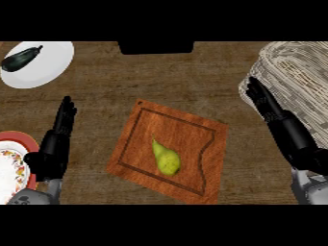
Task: Pick the pear from the cutting board and place it in the basket
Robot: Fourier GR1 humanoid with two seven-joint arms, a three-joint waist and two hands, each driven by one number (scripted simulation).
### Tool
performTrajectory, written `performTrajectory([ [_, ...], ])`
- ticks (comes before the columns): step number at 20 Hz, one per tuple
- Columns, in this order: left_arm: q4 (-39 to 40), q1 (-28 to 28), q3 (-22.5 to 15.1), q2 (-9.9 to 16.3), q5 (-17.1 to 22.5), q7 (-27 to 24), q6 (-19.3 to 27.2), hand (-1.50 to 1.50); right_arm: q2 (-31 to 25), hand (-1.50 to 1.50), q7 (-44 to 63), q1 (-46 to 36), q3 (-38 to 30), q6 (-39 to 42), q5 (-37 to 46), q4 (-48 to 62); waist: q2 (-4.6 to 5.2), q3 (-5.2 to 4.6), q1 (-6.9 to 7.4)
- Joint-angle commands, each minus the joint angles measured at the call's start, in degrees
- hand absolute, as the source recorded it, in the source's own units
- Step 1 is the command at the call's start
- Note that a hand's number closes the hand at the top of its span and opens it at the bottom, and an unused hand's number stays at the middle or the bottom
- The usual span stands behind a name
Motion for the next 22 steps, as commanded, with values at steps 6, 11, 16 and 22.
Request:
performTrajectory([
  [6, 0.5, -5.6, -1.0, 4.2, 1.1, 6.4, -6.8, 0.0, 15.0, 1.5, 3.5, -16.5, 8.3, 14.5, -16.1, 11.7, 3.02, 0.1, 11.96],
  [11, 3.8, -8.7, 0.8, 5.9, 4.9, 13.4, -10.5, 0.0, 13.0, -1.5, -8.0, -24.8, 24.2, 30.6, -4.1, 9.3, 0.76, -0.33, 7.91],
  [16, 8.4, -8.5, 6.5, 8.8, 8.7, 14.6, -15.3, 0.0, 20.0, -1.5, -11.2, -30.5, 28.7, 24.2, -2.4, 19.2, -0.49, -0.51, 3.23],
  [22, 5.9, -9.5, 4.7, 7.3, 6.6, 18.3, -12.6, 0.0, 20.2, -1.5, 12.3, -48.6, 25.4, 25.5, -9.9, 21.3, -0.93, -0.56, 3.26],
])
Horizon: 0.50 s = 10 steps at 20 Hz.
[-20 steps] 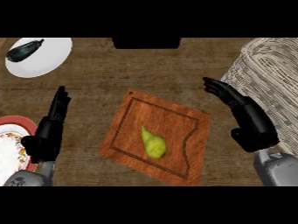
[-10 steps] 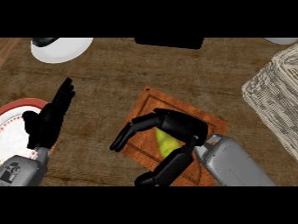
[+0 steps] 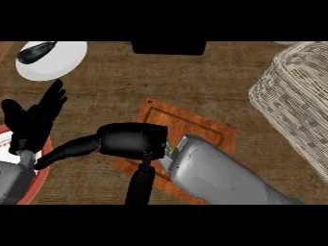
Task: Pick the pear from the cutting board and place it in the basket
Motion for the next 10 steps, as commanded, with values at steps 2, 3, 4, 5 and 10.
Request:
performTrajectory([
  [2, 0.9, 1.8, 1.0, 0.8, 0.3, -0.8, -1.2, 0.0, -3.4, -1.5, 12.4, -14.8, -2.2, 5.7, 1.7, 3.5, -0.37, -0.13, -0.33],
  [3, 1.5, -0.1, 2.0, 0.9, 0.9, -0.1, -1.2, 0.0, -5.7, -1.5, 13.5, -18.6, -4.0, 7.7, 1.9, 4.2, -0.29, -0.14, -0.67],
  [4, 0.7, -1.5, 0.3, -0.6, 0.2, 1.7, 0.0, 0.0, -5.9, -1.5, 14.2, -21.4, -2.4, 6.9, 5.9, 4.5, -0.4, -0.11, -0.96],
  [5, 1.0, -0.1, 1.1, 0.8, 0.7, 1.0, -1.4, 0.0, -7.9, -1.5, 14.6, -23.3, -1.0, 6.7, 10.0, 5.2, -0.46, -0.16, -0.29],
  [10, 0.9, -2.9, 2.1, 1.3, 0.5, 2.8, -1.6, 0.0, -7.1, -1.5, 18.7, -35.1, -5.1, 12.7, 10.1, 19.3, 0.3, -0.12, 0.24],
])
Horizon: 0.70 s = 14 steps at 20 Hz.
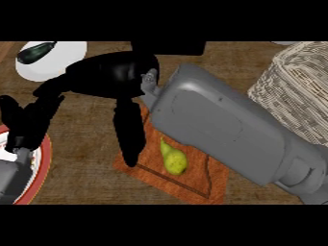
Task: Pick the pear from the cutting board and place it in the basket
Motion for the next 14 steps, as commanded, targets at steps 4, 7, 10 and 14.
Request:
performTrajectory([
  [4, 1.0, -1.1, 0.9, 0.7, -0.2, 0.1, -1.8, 0.0, -2.2, -1.5, -1.9, -12.0, -1.3, 17.2, 0.1, 17.5, 0.92, -0.03, 1.02],
  [7, 1.5, -1.0, 1.9, 1.0, 0.3, -0.5, -3.4, 0.0, -1.4, -1.5, -2.7, -14.0, -1.9, 24.4, -1.2, 21.6, 0.59, 0.02, 0.28],
  [10, -0.4, 1.0, 2.9, 1.1, 1.0, -1.0, -3.6, 0.0, -7.2, -1.5, -8.8, -15.7, -4.8, 30.4, -0.2, 25.2, 0.8, 0.06, 0.76],
  [14, -3.6, 3.4, 2.2, 0.3, -0.2, 0.2, -2.5, 0.0, -6.0, -1.5, -12.2, -12.7, -6.2, 31.2, 0.0, 27.7, 0.41, 0.12, 0.32],
])
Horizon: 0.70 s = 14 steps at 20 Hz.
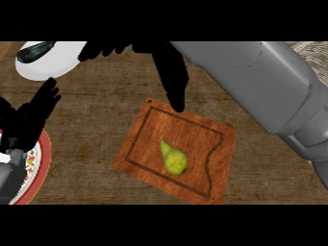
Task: Pick the pear from the cutting board and place it in the basket
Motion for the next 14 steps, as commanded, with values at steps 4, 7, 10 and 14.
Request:
performTrajectory([
  [4, 1.3, -0.9, 0.2, -2.8, -2.1, -0.4, 1.3, 0.0, -2.8, -1.5, -7.3, 4.9, -3.4, 1.4, 2.5, 1.1, -0.14, 0.06, -1.32],
  [7, -0.3, -0.1, 0.4, -2.5, -1.6, 1.3, 0.7, 0.0, -4.9, -1.5, -12.3, 10.4, -3.0, 1.4, 5.3, -0.1, -0.07, 0.1, -1.17],
  [10, -1.9, -0.2, 1.3, -1.8, -1.5, 2.8, 0.0, 0.0, -3.8, -1.5, -15.0, 13.2, -2.4, -0.4, 8.8, -1.1, -0.16, 0.11, -0.98],
  [14, -1.9, 2.5, 2.0, -2.4, -2.3, 0.7, -0.8, 0.0, -2.3, -1.5, -16.7, 20.7, -0.9, -5.3, 12.5, -6.3, -0.42, 0.09, -1.59],
])
